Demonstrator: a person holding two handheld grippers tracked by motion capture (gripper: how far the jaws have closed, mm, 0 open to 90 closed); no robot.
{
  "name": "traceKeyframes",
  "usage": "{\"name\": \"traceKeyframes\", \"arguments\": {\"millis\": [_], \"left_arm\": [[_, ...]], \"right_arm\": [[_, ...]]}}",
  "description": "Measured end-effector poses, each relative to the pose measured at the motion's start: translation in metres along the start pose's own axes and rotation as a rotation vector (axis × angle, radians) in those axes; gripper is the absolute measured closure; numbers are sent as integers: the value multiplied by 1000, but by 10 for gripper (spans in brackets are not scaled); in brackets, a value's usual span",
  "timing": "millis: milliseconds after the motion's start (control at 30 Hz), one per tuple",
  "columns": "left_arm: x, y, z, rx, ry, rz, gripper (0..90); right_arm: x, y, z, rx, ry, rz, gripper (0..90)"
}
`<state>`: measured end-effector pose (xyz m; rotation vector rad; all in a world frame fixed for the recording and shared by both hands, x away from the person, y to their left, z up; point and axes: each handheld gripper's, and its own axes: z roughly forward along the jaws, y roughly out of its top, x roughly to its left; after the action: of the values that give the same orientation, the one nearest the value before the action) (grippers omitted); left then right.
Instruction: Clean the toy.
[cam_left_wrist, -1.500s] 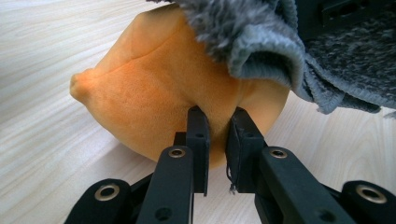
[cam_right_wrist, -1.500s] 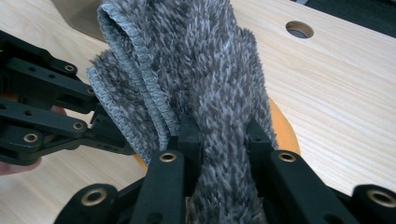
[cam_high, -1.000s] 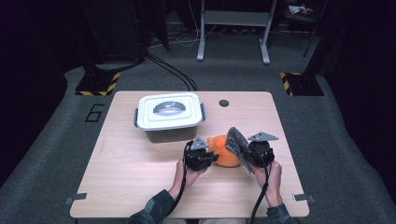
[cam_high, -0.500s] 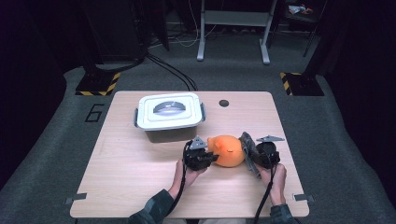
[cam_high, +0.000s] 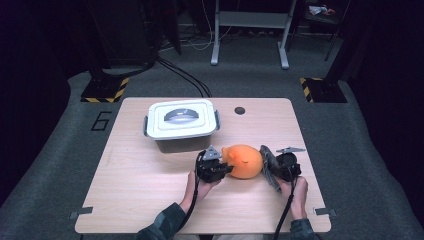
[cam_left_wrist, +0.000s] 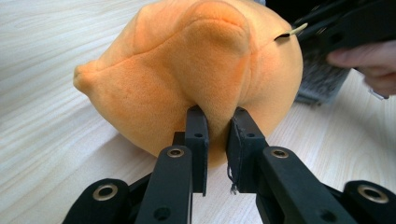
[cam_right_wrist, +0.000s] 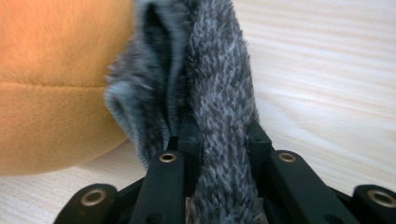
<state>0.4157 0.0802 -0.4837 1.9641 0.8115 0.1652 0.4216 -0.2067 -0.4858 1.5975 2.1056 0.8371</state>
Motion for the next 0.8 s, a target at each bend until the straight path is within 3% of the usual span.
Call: {"name": "traceKeyframes", "arguments": {"millis": [133,167,300,367,433,467,533,633,667,700,800], "left_arm": [[0,0,0,-2,4,10,794],[-1,0,0,5,9,16,793],[-2,0,1,-1,10,17,792],[-2,0,1,1,10,18,792],[-2,0,1,1,9,19,791],[-2,1,1,1,9,19,791],[-2,0,1,-1,10,19,791],[-2,0,1,0,10,22,789],[-2,0,1,0,10,22,789],[-2,0,1,2,12,26,789],[-2,0,1,-1,10,25,785]], "right_arm": [[-1,5,-20,-40,-15,4,746],[-1,8,-31,-75,-10,-16,746],[6,16,-48,-126,-8,-37,746],[17,23,-63,-170,15,-75,746],[22,25,-67,-180,22,-90,745],[32,30,-73,-196,50,-119,745],[38,32,-75,-196,61,-139,745],[62,39,-75,-194,104,-201,745],[62,39,-75,-194,104,-201,745],[71,41,-69,-177,115,-227,745],[78,43,-60,-155,111,-237,745]]}}
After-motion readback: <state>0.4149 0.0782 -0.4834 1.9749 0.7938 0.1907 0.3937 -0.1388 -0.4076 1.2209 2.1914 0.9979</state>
